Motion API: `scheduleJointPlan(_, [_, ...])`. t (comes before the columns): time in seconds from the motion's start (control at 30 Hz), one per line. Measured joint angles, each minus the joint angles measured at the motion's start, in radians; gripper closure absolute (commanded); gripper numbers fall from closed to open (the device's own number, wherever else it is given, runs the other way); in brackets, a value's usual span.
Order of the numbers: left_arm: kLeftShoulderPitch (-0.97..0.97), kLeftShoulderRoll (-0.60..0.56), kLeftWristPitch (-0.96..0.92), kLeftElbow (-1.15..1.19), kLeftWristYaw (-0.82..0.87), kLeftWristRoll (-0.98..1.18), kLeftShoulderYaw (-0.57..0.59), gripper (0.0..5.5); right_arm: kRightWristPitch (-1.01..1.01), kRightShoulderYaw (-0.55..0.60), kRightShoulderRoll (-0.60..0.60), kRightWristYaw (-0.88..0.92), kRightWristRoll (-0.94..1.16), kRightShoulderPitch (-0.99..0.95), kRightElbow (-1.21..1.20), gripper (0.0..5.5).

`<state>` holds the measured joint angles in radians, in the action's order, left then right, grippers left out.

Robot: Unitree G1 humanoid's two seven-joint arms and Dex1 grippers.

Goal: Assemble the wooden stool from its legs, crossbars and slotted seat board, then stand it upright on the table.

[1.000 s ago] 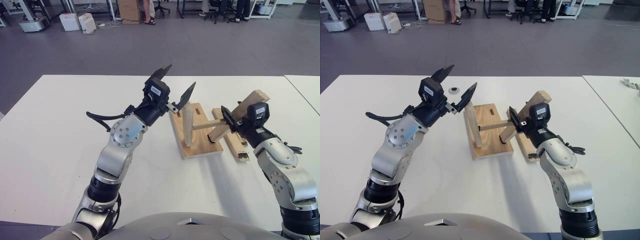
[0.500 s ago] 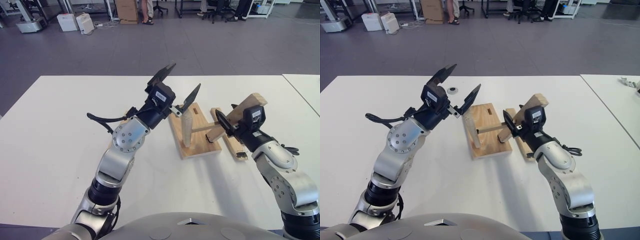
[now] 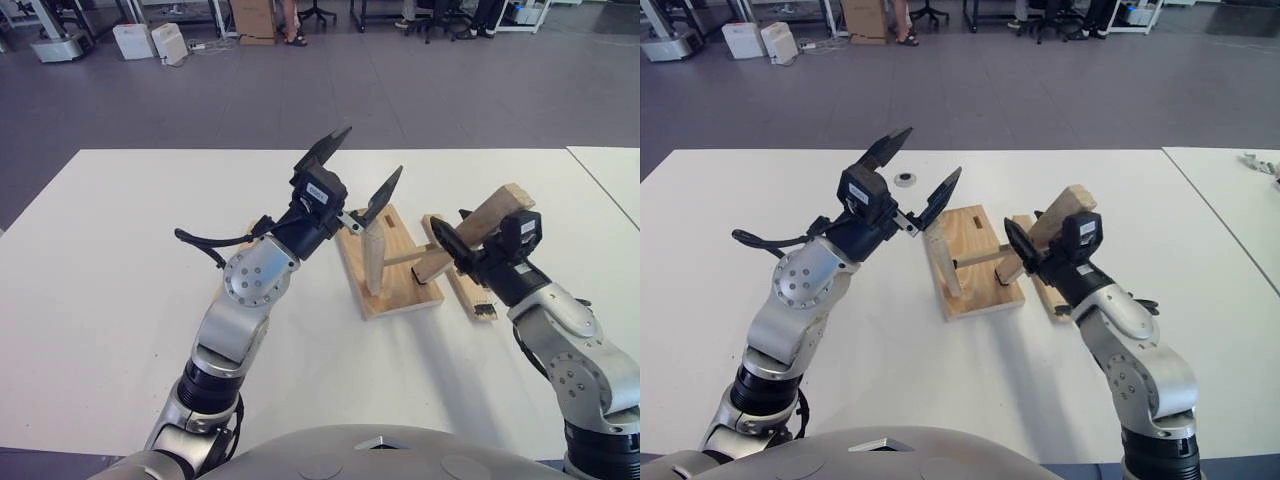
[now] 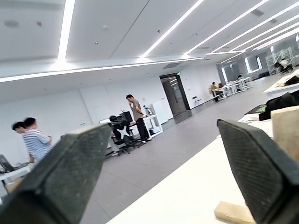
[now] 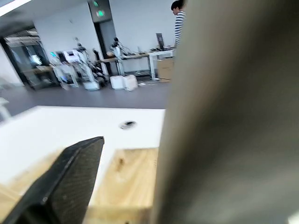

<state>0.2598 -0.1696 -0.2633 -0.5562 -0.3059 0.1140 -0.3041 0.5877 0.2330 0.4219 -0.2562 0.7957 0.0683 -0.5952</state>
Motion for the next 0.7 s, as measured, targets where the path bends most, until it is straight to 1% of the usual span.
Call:
scheduleJointPlan(0.07, [0.031, -0.002, -0.047, -0.003, -0.022, 0.051, 0.034, 1.36, -0.001, 0.074, 0.035, -0.051, 0.126, -0.083, -0.011, 2.40])
scheduleJointPlan(0.17, [0.133, -0.011, -0.107, -0.031, -0.032, 0.134, 0.145, 1.36, 0.019, 0.159, 0.147, -0.115, 0.253, -0.163, -0.025, 2.40])
scheduleJointPlan(0.2, [0.169, -0.015, -0.125, -0.048, -0.036, 0.163, 0.170, 1.36, 0.028, 0.183, 0.187, -0.123, 0.293, -0.215, -0.019, 2.40])
scheduleJointPlan(0.3, [0.205, -0.036, -0.174, -0.078, -0.057, 0.209, 0.191, 1.36, 0.050, 0.212, 0.272, -0.133, 0.341, -0.325, 0.043, 2.40])
scheduleJointPlan(0.37, [0.224, -0.043, -0.196, -0.089, -0.067, 0.238, 0.194, 1.36, 0.074, 0.201, 0.298, -0.131, 0.350, -0.393, 0.102, 2.40])
scheduleJointPlan(0.4, [0.231, -0.045, -0.208, -0.093, -0.076, 0.252, 0.193, 1.36, 0.091, 0.175, 0.309, -0.126, 0.342, -0.437, 0.141, 2.40])
scheduleJointPlan(0.47, [0.227, -0.057, -0.206, -0.076, -0.092, 0.257, 0.179, 1.36, 0.117, 0.116, 0.311, -0.124, 0.305, -0.460, 0.194, 2.40])
scheduleJointPlan(0.5, [0.195, -0.074, -0.180, -0.044, -0.116, 0.226, 0.133, 1.36, 0.129, 0.065, 0.303, -0.133, 0.259, -0.413, 0.223, 2.40])
scheduleJointPlan(0.57, [0.091, -0.092, -0.095, 0.026, -0.140, 0.160, 0.057, 1.36, 0.074, 0.038, 0.269, -0.166, 0.217, -0.324, 0.229, 2.40])
scheduleJointPlan(0.67, [0.033, -0.087, 0.071, 0.088, -0.136, 0.118, 0.029, 1.36, 0.000, 0.037, 0.224, -0.172, 0.180, -0.265, 0.194, 2.40])
scheduleJointPlan(0.7, [0.032, -0.084, 0.097, 0.104, -0.133, 0.111, 0.027, 1.36, -0.004, 0.036, 0.211, -0.169, 0.181, -0.261, 0.183, 2.40])
